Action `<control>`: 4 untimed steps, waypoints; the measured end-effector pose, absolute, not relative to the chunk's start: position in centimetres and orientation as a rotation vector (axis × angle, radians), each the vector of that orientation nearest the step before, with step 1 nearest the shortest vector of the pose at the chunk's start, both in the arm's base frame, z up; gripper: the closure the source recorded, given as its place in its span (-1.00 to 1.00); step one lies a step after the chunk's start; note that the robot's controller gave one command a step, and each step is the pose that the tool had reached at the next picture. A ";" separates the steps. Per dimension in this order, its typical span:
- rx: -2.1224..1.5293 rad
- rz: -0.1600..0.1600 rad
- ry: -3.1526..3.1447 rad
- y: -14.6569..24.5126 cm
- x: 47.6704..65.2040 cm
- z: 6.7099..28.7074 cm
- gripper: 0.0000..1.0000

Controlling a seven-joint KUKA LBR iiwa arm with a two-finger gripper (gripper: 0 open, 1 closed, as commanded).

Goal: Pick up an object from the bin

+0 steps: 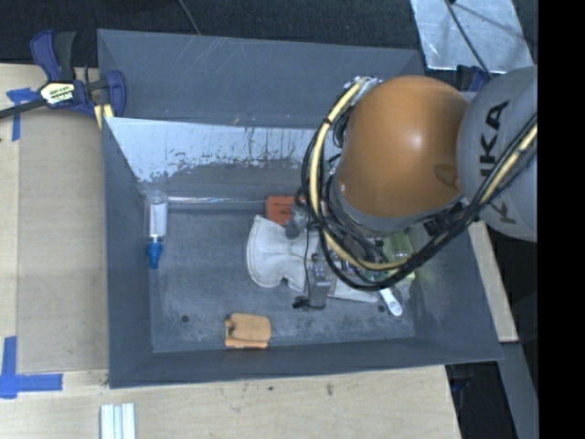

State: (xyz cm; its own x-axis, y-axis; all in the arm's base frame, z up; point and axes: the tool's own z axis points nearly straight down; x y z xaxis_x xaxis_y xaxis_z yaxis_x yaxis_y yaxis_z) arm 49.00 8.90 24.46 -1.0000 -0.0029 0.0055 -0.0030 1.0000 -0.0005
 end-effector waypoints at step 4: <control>0.441 -0.008 -3.125 12.2 48.6 7.4 -1.00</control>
Offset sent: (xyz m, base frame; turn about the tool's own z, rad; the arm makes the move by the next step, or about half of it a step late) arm 0.0089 0.0956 -0.1746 -0.0142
